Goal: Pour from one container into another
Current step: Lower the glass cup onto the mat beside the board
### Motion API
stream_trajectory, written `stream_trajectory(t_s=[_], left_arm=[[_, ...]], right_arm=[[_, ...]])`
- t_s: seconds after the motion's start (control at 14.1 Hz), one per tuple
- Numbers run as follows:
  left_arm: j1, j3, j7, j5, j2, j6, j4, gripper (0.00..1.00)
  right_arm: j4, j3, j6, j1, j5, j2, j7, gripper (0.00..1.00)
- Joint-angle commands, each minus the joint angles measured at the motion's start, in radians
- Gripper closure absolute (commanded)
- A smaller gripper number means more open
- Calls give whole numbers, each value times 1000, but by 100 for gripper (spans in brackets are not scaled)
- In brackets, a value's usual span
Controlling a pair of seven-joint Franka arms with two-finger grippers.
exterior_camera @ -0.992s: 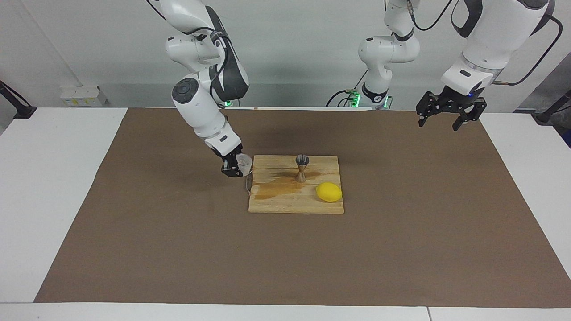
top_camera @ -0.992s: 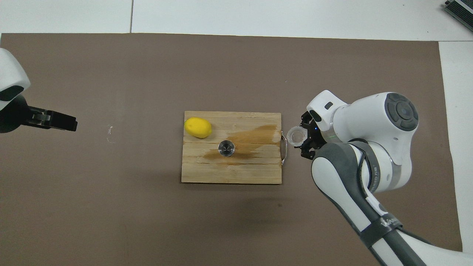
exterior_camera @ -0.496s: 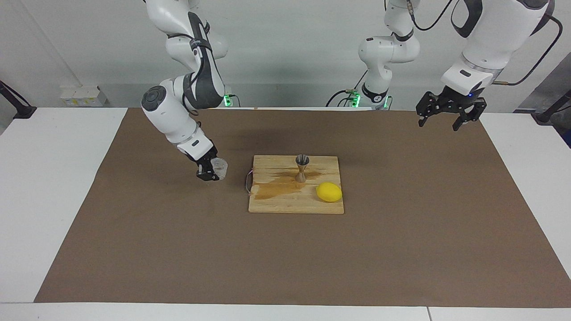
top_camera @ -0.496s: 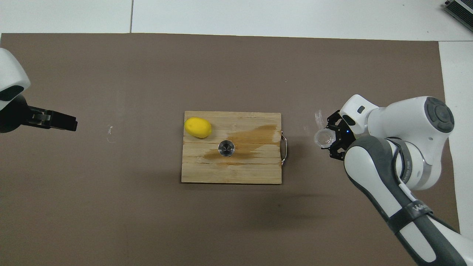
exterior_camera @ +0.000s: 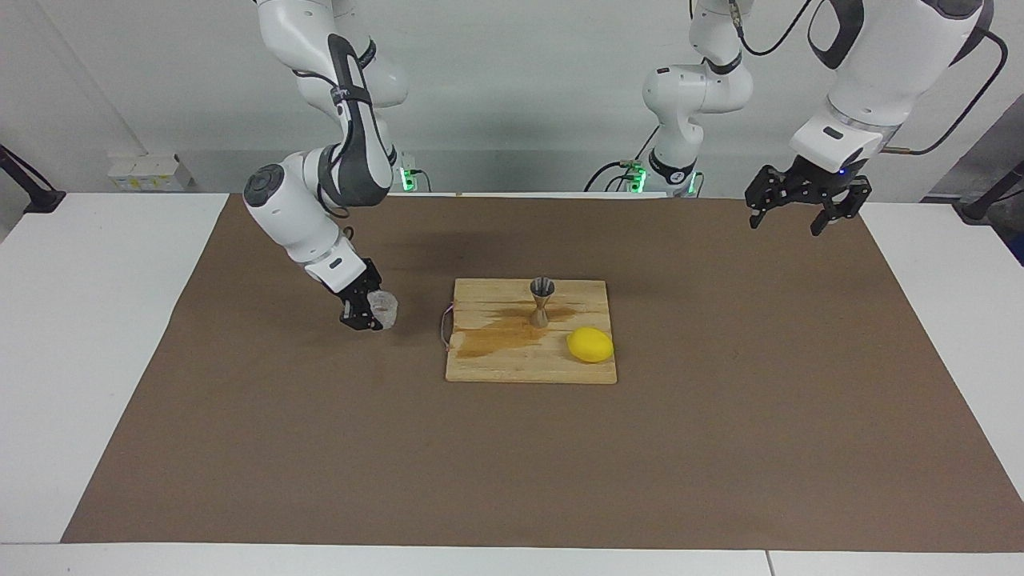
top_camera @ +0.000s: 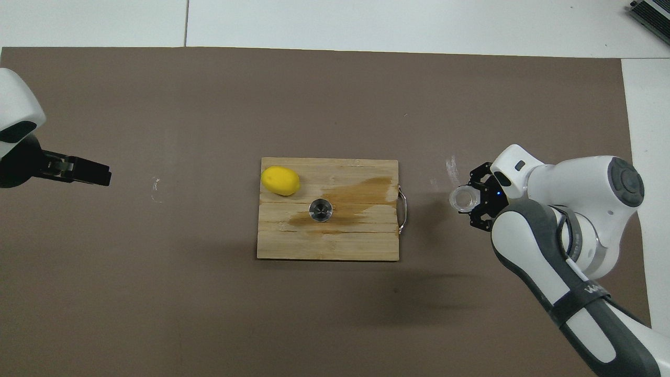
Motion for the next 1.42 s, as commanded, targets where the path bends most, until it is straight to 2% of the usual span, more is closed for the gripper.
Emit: stream_trajectory(t_s=[0.0, 1.06, 1.35], left_arm=[[-14, 10, 1, -4, 5, 10, 4, 0], [-13, 10, 3, -4, 5, 10, 4, 0], [-13, 10, 3, -4, 7, 12, 4, 0]], right_arm=[[-36, 11, 44, -31, 77, -2, -107, 82], [-79, 11, 147, -30, 90, 40, -207, 80], [-112, 11, 192, -30, 91, 38, -221, 71]])
